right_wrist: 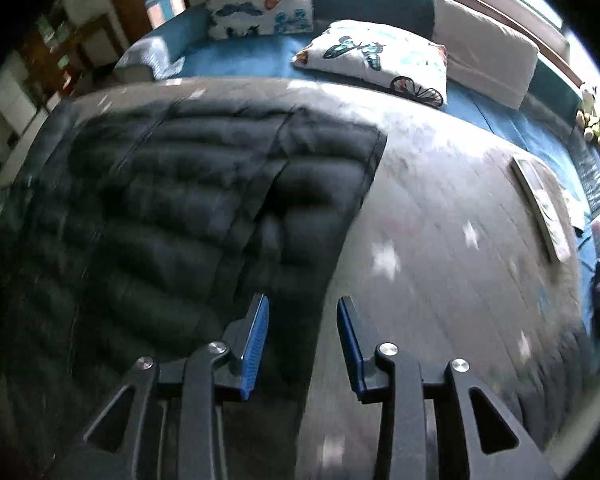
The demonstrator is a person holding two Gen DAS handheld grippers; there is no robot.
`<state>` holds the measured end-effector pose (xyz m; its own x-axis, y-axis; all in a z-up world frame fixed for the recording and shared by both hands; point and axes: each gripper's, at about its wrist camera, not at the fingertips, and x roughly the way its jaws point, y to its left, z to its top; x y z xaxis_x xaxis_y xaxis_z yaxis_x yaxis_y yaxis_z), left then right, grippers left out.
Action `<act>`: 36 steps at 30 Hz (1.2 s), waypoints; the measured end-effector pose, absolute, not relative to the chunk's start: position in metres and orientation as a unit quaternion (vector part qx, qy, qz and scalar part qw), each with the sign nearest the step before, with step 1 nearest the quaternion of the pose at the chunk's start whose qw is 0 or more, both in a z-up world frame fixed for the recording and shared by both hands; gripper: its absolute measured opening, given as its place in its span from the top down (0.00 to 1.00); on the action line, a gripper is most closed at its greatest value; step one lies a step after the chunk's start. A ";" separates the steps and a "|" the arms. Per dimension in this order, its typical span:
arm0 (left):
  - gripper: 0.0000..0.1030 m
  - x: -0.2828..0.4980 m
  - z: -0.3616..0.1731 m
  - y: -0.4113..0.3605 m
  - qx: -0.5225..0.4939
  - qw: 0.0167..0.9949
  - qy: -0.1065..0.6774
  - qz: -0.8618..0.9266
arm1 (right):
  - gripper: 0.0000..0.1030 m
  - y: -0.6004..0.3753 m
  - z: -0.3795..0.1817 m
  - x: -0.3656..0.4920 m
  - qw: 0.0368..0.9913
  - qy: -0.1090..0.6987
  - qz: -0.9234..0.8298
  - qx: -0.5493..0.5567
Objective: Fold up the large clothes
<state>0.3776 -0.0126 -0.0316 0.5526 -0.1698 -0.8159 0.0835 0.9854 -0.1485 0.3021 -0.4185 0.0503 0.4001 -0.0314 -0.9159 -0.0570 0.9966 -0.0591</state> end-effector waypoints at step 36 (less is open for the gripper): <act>0.14 0.001 -0.028 -0.072 0.076 0.881 0.386 -0.263 | 0.46 -0.237 0.014 0.040 0.902 0.401 0.099 -0.125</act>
